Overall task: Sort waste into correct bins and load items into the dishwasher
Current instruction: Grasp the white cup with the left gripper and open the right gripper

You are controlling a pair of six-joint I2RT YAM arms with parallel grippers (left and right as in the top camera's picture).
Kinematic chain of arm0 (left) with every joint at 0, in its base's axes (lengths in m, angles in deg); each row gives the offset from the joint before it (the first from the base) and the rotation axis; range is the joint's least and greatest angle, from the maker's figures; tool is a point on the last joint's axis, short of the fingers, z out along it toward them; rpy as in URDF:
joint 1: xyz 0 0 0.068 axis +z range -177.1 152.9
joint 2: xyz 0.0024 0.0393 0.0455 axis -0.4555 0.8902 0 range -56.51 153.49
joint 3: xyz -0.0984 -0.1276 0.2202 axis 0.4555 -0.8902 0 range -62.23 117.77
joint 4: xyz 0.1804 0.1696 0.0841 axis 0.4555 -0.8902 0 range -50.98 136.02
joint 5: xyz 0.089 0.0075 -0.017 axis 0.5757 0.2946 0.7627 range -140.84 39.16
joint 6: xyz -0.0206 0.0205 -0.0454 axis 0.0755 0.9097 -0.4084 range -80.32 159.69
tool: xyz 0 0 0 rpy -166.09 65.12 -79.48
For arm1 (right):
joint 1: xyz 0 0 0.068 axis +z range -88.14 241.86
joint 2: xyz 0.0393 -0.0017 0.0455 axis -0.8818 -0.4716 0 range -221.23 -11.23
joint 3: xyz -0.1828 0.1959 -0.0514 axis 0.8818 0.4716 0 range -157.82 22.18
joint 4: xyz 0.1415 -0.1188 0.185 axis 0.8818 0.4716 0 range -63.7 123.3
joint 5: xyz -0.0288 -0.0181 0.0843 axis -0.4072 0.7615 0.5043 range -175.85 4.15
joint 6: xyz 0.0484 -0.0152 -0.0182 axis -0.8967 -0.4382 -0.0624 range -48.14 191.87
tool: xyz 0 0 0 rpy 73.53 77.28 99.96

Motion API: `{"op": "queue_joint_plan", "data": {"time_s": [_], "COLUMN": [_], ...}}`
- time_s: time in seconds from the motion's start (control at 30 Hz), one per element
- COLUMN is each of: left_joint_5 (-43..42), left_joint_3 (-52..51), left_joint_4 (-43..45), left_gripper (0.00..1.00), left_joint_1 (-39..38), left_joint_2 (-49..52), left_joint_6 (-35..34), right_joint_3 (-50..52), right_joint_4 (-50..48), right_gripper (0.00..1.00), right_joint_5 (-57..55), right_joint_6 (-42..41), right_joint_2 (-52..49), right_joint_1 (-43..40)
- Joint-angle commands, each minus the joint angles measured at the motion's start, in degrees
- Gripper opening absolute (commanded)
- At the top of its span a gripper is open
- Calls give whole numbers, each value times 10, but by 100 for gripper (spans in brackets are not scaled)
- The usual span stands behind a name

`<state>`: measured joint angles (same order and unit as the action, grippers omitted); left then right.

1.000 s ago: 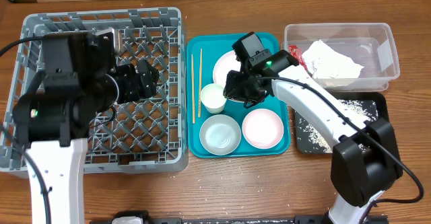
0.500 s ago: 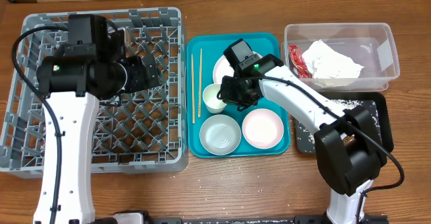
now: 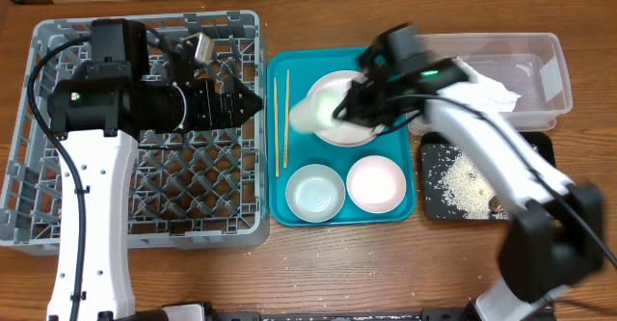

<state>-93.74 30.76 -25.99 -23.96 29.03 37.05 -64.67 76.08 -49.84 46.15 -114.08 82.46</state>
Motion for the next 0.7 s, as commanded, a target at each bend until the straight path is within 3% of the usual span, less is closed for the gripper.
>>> {"op": "queue_joint_plan", "data": {"time_s": [0.0,0.1,0.2,0.37,0.67], "left_joint_5": [-248,-374,-399,-470,-477], "left_joint_3": [-19,-38,-40,-40,-40], "left_joint_4": [3,3,0,-3,-2], "left_gripper": [100,100,100,100,100], "left_joint_1": [15,14,5,-30,-83], "left_joint_2": [21,44,74,107,111], "left_joint_6": [118,184,194,209,205], "right_joint_3": [-15,-15,-15,-15,-15], "right_joint_4": [4,4,-8,-20,-45], "right_gripper": [4,4,4,4,4], "right_joint_5": [199,346,372,381,334], "right_joint_6": [106,169,173,172,119], "right_joint_2": [68,66,66,66,66], "right_joint_1": [-58,-84,-79,-59,-37]}}
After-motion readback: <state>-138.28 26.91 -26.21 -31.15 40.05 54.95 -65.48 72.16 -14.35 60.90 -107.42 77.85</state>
